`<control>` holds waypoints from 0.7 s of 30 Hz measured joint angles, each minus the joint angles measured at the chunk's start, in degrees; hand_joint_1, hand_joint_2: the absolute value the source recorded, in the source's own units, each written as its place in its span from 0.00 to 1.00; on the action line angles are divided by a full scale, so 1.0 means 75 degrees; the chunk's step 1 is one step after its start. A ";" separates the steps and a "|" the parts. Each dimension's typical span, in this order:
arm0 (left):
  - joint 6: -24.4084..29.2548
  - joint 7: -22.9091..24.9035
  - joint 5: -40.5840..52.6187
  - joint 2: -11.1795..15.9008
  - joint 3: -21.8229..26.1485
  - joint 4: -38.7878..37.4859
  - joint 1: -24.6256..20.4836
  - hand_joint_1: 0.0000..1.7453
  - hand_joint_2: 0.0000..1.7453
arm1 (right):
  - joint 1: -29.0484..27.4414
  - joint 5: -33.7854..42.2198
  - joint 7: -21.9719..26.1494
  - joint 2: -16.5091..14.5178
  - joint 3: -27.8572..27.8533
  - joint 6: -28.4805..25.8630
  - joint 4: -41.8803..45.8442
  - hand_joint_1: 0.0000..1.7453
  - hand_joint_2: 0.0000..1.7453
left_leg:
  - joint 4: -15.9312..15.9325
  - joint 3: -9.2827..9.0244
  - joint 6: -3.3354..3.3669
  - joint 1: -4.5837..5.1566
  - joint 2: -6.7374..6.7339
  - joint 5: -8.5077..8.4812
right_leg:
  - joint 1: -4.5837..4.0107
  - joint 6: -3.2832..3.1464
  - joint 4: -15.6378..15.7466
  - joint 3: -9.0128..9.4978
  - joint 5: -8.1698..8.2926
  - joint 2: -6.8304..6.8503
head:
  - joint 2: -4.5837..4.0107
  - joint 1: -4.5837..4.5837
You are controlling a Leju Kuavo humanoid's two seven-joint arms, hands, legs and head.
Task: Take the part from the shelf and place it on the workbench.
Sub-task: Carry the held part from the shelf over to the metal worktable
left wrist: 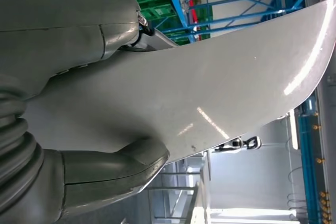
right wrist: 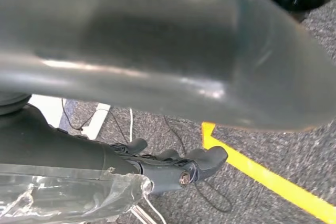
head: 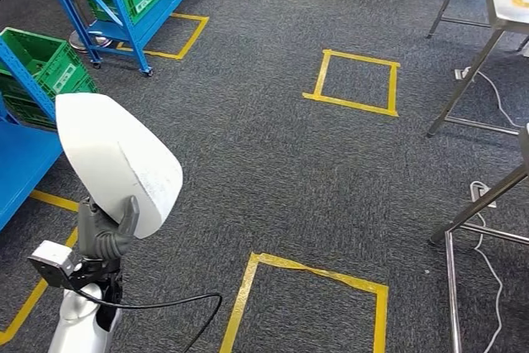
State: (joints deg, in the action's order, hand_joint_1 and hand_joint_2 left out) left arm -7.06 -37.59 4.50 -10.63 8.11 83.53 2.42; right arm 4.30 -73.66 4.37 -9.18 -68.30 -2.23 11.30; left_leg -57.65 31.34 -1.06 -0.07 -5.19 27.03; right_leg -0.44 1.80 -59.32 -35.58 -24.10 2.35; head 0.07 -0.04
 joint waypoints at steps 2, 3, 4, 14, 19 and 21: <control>0.0010 0.0000 0.0003 -0.0001 0.0001 0.0052 -0.0006 1.00 1.00 | -0.0021 0.0000 -0.0004 0.0000 -0.0001 0.0000 0.0000 0.00 0.00 | -0.0027 -0.0008 -0.0081 -0.0022 0.0052 0.0068 | 0.0030 -0.0076 0.0055 0.0004 0.0037 -0.0157 | 0.0000 -0.0006; 0.0011 0.0000 0.0003 0.0000 0.0002 0.0079 -0.0008 1.00 1.00 | -0.0027 0.0000 -0.0003 0.0002 -0.0001 -0.0001 0.0000 0.00 0.00 | -0.0182 0.0050 -0.0110 -0.0032 0.0195 0.0196 | 0.0053 -0.0115 0.0087 0.0020 0.0057 -0.0228 | 0.0000 -0.0015; 0.0013 0.0001 0.0001 0.0003 0.0004 0.0100 -0.0008 1.00 1.00 | -0.0024 0.0000 -0.0001 0.0004 -0.0002 -0.0002 0.0000 0.00 0.00 | -0.0503 0.0191 -0.0126 -0.0041 0.0379 0.0401 | 0.0076 -0.0143 0.0107 0.0036 0.0071 -0.0301 | 0.0000 -0.0035; 0.0041 0.0002 0.0000 0.0009 0.0012 0.0132 0.0081 1.00 1.00 | 0.0003 -0.0024 0.0014 0.0005 -0.0003 0.0035 0.0000 0.00 0.00 | -0.0175 0.0258 -0.0172 -0.0194 0.1365 -0.0138 | 0.0153 0.0024 -0.0005 -0.0057 0.0065 -0.1250 | 0.0000 -0.0080; 0.0016 0.0003 0.0003 -0.0005 0.0020 0.0149 0.0075 1.00 1.00 | -0.0055 -0.0028 0.0012 0.0006 -0.0003 0.0054 -0.0001 0.00 0.00 | -0.0104 0.0212 0.0087 -0.0171 0.1010 -0.0115 | 0.0161 0.0188 -0.0382 -0.0368 -0.0119 -0.1039 | 0.0000 -0.0018; 0.0011 0.0003 0.0004 -0.0007 0.0024 0.0157 0.0095 1.00 1.00 | -0.0025 -0.0030 0.0012 0.0003 -0.0003 0.0055 -0.0001 0.00 0.00 | -0.0104 0.0200 0.0145 -0.0120 0.0806 -0.0099 | 0.0132 0.0213 -0.1336 -0.0832 -0.0578 -0.0559 | 0.0000 0.0036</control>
State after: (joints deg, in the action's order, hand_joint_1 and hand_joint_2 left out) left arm -6.98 -37.57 4.53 -10.68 8.29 84.71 3.13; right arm 4.11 -73.88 4.46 -9.16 -68.32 -1.82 11.29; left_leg -58.43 32.85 0.02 -0.97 0.86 26.29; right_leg 0.56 3.39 -69.34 -41.82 -28.43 -1.84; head 0.07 0.24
